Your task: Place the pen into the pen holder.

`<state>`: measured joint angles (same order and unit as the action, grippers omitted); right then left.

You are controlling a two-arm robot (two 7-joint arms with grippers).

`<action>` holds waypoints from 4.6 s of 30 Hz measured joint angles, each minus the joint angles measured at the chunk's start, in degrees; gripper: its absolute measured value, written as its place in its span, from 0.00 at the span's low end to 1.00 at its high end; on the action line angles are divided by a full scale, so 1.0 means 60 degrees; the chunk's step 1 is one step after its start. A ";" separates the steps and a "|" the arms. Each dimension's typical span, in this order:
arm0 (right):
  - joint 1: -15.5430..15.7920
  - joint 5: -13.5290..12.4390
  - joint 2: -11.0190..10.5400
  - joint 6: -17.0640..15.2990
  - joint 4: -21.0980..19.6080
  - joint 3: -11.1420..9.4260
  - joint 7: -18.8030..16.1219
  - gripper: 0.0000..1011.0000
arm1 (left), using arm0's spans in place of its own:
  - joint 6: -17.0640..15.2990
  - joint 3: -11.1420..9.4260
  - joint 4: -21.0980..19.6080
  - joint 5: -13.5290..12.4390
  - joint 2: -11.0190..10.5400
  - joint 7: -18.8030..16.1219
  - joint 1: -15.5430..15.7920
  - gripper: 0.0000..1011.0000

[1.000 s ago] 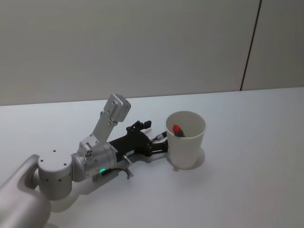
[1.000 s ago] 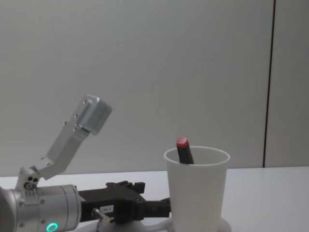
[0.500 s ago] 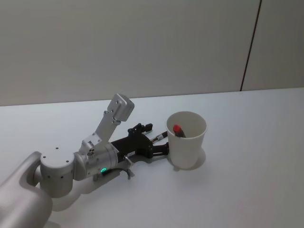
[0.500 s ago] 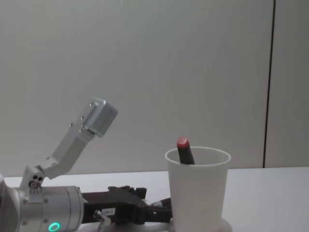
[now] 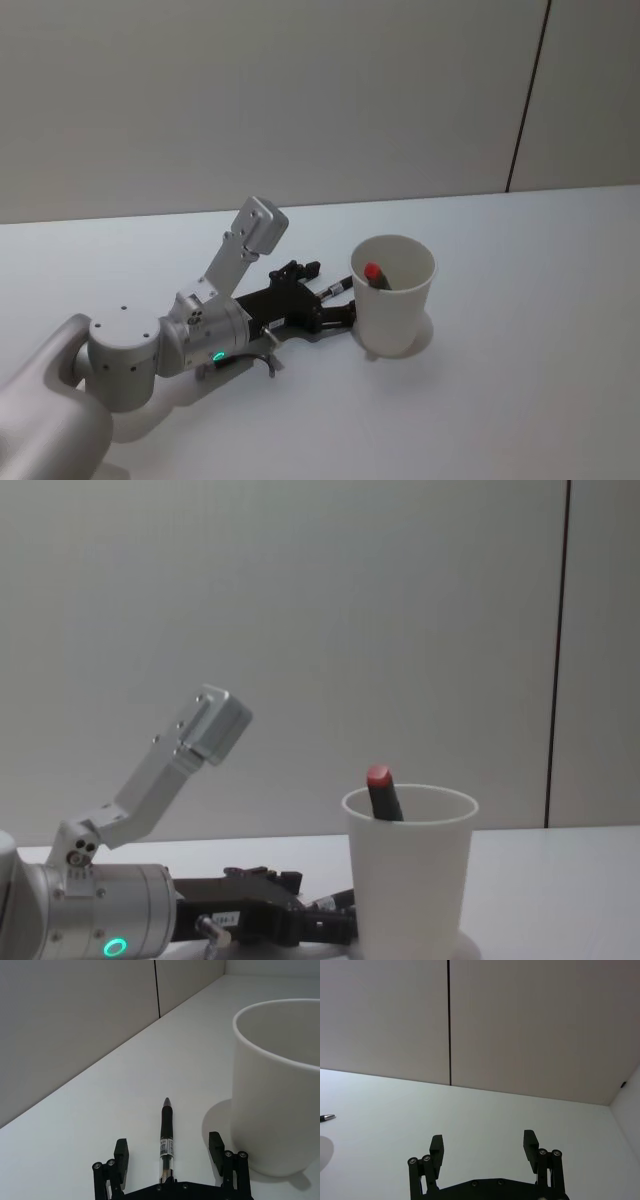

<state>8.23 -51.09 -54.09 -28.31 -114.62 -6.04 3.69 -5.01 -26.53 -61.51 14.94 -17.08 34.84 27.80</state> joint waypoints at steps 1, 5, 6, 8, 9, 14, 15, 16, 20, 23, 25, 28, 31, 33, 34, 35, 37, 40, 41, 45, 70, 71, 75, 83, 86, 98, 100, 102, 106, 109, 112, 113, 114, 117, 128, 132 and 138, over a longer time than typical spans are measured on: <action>0.0000 0.0000 0.0001 0.0000 0.0000 0.0000 0.0000 0.99 | -0.0007 -0.0001 0.0000 -0.0008 0.0001 -0.0006 0.0003 0.99; -0.0001 0.0000 0.0000 0.0000 -0.0001 0.0000 0.0000 0.99 | -0.0035 -0.0007 0.0000 -0.0052 0.0005 -0.0028 0.0017 0.97; -0.0001 0.0000 0.0000 0.0000 0.0000 0.0000 0.0000 0.99 | -0.0038 -0.0008 0.0000 -0.0060 0.0006 -0.0030 0.0018 0.96; 0.0000 0.0000 0.0001 0.0000 0.0000 0.0000 0.0000 0.99 | -0.0043 -0.0009 0.0001 -0.0071 0.0007 -0.0035 0.0021 0.93; 0.0000 0.0000 0.0000 0.0000 -0.0001 0.0000 0.0000 0.99 | -0.0045 -0.0010 0.0002 -0.0075 0.0008 -0.0037 0.0023 0.91; 0.0000 0.0000 0.0001 0.0000 0.0000 0.0000 0.0000 0.99 | -0.0064 -0.0015 0.0007 -0.0099 0.0014 -0.0044 0.0028 0.78; 0.0000 0.0000 0.0001 0.0000 -0.0001 -0.0001 0.0000 0.99 | -0.0066 -0.0017 0.0007 -0.0101 0.0013 -0.0045 0.0028 0.76; 0.0000 0.0000 0.0001 0.0000 0.0000 0.0000 0.0000 0.99 | -0.0070 -0.0018 0.0008 -0.0106 0.0014 -0.0046 0.0030 0.70; -0.0001 0.0000 0.0000 0.0000 0.0000 0.0000 0.0000 0.99 | -0.0078 -0.0023 0.0011 -0.0117 0.0015 -0.0052 0.0034 0.61; -0.0001 0.0000 0.0001 0.0000 0.0000 0.0000 0.0000 0.99 | -0.0084 -0.0024 0.0012 -0.0127 0.0014 -0.0056 0.0038 0.51; -0.0001 0.0000 0.0001 0.0000 0.0000 0.0000 0.0000 0.99 | -0.0088 -0.0024 0.0014 -0.0134 0.0014 -0.0062 0.0040 0.43; -0.0001 0.0000 0.0001 0.0000 0.0000 0.0000 0.0000 0.99 | -0.0092 -0.0024 0.0015 -0.0140 0.0013 -0.0070 0.0040 0.33; -0.0001 0.0000 0.0001 0.0000 0.0000 0.0000 0.0000 0.99 | -0.0094 -0.0024 0.0017 -0.0142 0.0014 -0.0070 0.0041 0.27; -0.0001 0.0000 0.0001 0.0000 0.0000 0.0000 0.0000 0.99 | -0.0096 -0.0024 0.0019 -0.0143 0.0013 -0.0072 0.0041 0.19; -0.0001 0.0000 0.0000 0.0000 0.0000 0.0000 0.0000 0.99 | -0.0096 -0.0024 0.0019 -0.0143 0.0013 -0.0072 0.0040 0.17; -0.0001 0.0000 0.0001 0.0000 0.0000 0.0000 0.0000 0.99 | -0.0096 -0.0023 0.0020 -0.0144 0.0013 -0.0074 0.0040 0.14; -0.0001 0.0000 0.0000 0.0000 0.0000 0.0000 0.0000 0.99 | -0.0096 -0.0023 0.0021 -0.0145 0.0013 -0.0074 0.0040 0.14; -0.0001 0.0000 0.0000 -0.0001 0.0000 0.0000 0.0000 0.99 | -0.0098 -0.0024 0.0023 -0.0147 0.0013 -0.0075 0.0040 0.14; 0.0000 0.0000 0.0001 0.0000 0.0000 0.0000 0.0000 0.99 | -0.0098 -0.0024 0.0023 -0.0147 0.0013 -0.0075 0.0040 0.14; 0.0000 0.0000 0.0000 0.0000 0.0000 0.0000 -0.0001 0.99 | -0.0100 -0.0025 0.0025 -0.0150 0.0013 -0.0075 0.0040 0.14; -0.0001 0.0000 0.0001 0.0000 0.0000 0.0000 0.0000 0.99 | 0.0170 0.0143 -0.0461 0.0111 -0.0298 -0.0421 -0.0307 0.14; -0.0001 0.0000 0.0001 0.0000 0.0000 0.0000 0.0000 0.99 | 0.0217 0.0174 -0.0536 0.0146 -0.0342 -0.0440 -0.0346 0.14; -0.0001 0.0000 0.0001 -0.0001 0.0000 0.0000 0.0000 0.99 | 0.0519 0.0352 -0.0977 0.0364 -0.0570 -0.0551 -0.0531 0.14; -0.0001 0.0000 0.0001 -0.0001 0.0000 0.0000 0.0000 0.99 | 0.1086 0.0683 -0.1761 0.0782 -0.0977 -0.0617 -0.0795 0.14; -0.0001 0.0000 0.0001 -0.0001 0.0001 0.0000 0.0000 0.99 | 0.1318 0.0844 -0.2090 0.0967 -0.1154 -0.0617 -0.0890 0.14; -0.0001 0.0000 0.0001 -0.0001 0.0000 0.0000 0.0000 0.99 | 0.2130 0.1387 -0.3177 0.1694 -0.1737 -0.0483 -0.1098 0.14; -0.0001 0.0000 0.0000 -0.0001 0.0000 0.0000 0.0000 0.99 | 0.2198 0.1434 -0.3267 0.1761 -0.1787 -0.0462 -0.1116 0.14; -0.0001 0.0000 0.0001 -0.0001 0.0000 0.0000 0.0000 0.99 | 0.2273 0.1497 -0.3381 0.1846 -0.1850 -0.0440 -0.1136 0.14; -0.0001 0.0000 0.0001 -0.0001 0.0000 0.0000 0.0000 0.99 | 0.2362 0.1562 -0.3506 0.1930 -0.1918 -0.0416 -0.1161 0.14; -0.0001 0.0000 0.0000 -0.0001 0.0000 0.0000 0.0000 0.99 | 0.2344 0.1569 -0.3585 0.1927 -0.1931 -0.0408 -0.1169 0.14; -0.0001 0.0000 0.0001 -0.0001 0.0000 0.0000 0.0000 0.99 | 0.2160 0.1536 -0.3678 0.1821 -0.1912 -0.0406 -0.1167 0.14; 0.0000 0.0000 0.0001 0.0000 0.0000 0.0000 -0.0001 0.99 | 0.2073 0.1507 -0.3715 0.1767 -0.1889 -0.0406 -0.1159 0.14; -0.0001 0.0000 0.0001 -0.0001 0.0000 0.0000 0.0000 0.99 | 0.1965 0.1481 -0.3743 0.1706 -0.1867 -0.0406 -0.1150 0.14; -0.0001 0.0000 0.0000 0.0000 0.0001 0.0000 0.0000 0.99 | 0.1617 0.1370 -0.3827 0.1508 -0.1766 -0.0409 -0.1104 0.14; -0.0001 0.0000 0.0001 -0.0001 0.0000 0.0000 0.0000 0.99 | 0.0794 0.1061 -0.3951 0.0965 -0.1467 -0.0439 -0.0969 0.14; -0.0001 0.0000 0.0001 -0.0001 0.0000 0.0000 0.0000 0.99 | 0.0604 0.0991 -0.3975 0.0842 -0.1402 -0.0449 -0.0939 0.14; -0.0163 -0.0036 0.0055 -0.0066 -0.0001 0.0102 0.0001 0.99 | 0.0459 0.0940 -0.3998 0.0743 -0.1350 -0.0455 -0.0914 0.14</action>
<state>7.25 -51.31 -53.76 -28.71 -114.62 -5.43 3.70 -2.26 -20.89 -85.50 19.40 -25.18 32.11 22.31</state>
